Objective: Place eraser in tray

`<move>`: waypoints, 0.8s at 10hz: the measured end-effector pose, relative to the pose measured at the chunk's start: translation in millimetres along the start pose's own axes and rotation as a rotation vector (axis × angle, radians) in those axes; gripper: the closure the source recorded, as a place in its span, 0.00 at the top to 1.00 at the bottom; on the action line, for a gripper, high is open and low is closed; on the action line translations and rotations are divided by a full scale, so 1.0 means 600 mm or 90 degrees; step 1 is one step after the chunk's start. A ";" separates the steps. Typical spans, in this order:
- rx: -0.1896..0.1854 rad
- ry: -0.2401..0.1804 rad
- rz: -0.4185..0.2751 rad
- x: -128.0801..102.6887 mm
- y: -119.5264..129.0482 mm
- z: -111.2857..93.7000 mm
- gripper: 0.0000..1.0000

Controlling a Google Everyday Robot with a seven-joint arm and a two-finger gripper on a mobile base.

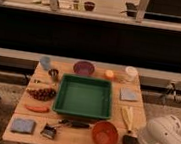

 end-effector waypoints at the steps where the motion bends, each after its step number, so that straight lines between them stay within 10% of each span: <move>1: 0.002 0.002 0.004 0.004 -0.001 0.001 0.80; 8: 0.010 0.008 0.028 0.035 -0.001 0.002 0.78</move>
